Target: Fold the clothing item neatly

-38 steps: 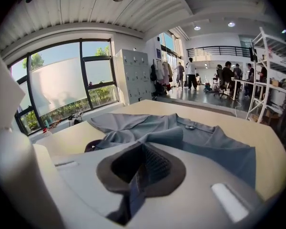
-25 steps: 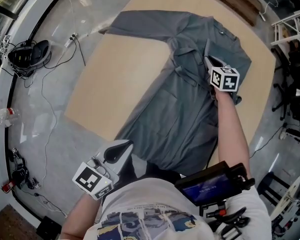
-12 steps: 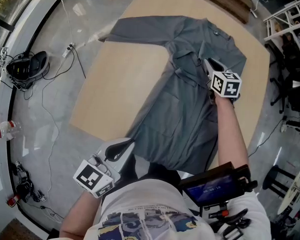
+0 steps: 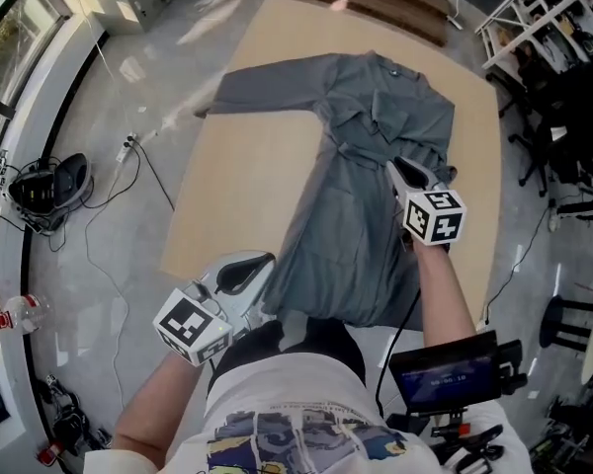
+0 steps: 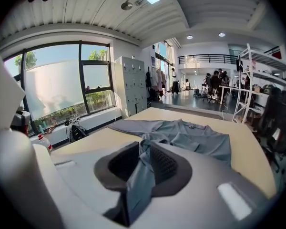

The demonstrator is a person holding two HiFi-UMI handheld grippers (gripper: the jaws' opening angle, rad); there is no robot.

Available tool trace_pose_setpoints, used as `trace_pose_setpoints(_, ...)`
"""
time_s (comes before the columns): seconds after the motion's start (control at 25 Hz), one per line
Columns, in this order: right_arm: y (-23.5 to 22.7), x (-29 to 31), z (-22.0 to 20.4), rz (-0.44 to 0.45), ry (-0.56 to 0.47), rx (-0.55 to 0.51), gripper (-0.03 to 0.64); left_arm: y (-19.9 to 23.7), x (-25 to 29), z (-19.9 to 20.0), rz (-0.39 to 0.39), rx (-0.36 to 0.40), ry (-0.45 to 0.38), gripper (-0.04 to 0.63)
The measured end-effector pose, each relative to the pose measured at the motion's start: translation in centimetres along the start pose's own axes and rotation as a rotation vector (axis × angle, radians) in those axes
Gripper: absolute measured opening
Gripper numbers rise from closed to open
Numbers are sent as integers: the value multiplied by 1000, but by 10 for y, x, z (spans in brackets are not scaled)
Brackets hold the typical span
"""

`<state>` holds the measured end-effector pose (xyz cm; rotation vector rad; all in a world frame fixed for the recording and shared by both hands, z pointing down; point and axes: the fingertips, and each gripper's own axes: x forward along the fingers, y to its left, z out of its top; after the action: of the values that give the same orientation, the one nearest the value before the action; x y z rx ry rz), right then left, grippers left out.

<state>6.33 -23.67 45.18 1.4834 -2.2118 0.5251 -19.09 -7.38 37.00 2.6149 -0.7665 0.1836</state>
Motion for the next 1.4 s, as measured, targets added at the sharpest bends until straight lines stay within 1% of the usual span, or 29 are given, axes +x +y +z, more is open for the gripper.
trace_pose_setpoints(0.12,29,-31,-4,3,-23,19,60,11,-5,0,1,6,-13,4)
trace_pose_setpoints(0.2,52,-50,-6,14,-31,29,60,22,-11,-2,16,-7,-13,4)
trace_pose_setpoints(0.28,70,-68,-9,26,-25,17,60,32,-12,-4,29,-26,-15,3)
trace_pose_setpoints(0.4,83,-81,-15,48,-18,-4,60,53,-2,-7,65,-30,-9,4)
trace_pose_setpoints(0.56,86,-80,-23,82,-24,10,60,95,15,-12,152,-52,13,4)
trace_pose_setpoints(0.72,77,-76,-20,95,-34,25,60,146,30,-4,255,-105,2,5)
trace_pose_setpoints(0.84,71,-71,-20,112,-24,20,58,187,39,1,330,-118,9,7)
trace_pose_setpoints(0.88,69,-70,-20,117,-17,13,60,201,44,3,350,-119,16,27)
trace_pose_setpoints(1.0,59,-63,-21,129,1,1,60,239,59,5,410,-142,28,58)
trace_pose_setpoints(1.16,45,-53,-27,147,22,1,60,293,74,-1,519,-221,33,96)
trace_pose_setpoints(1.24,41,-46,-32,159,31,8,60,324,75,-9,579,-282,32,115)
trace_pose_setpoints(1.4,37,-36,-40,178,53,16,60,382,65,-26,673,-424,16,123)
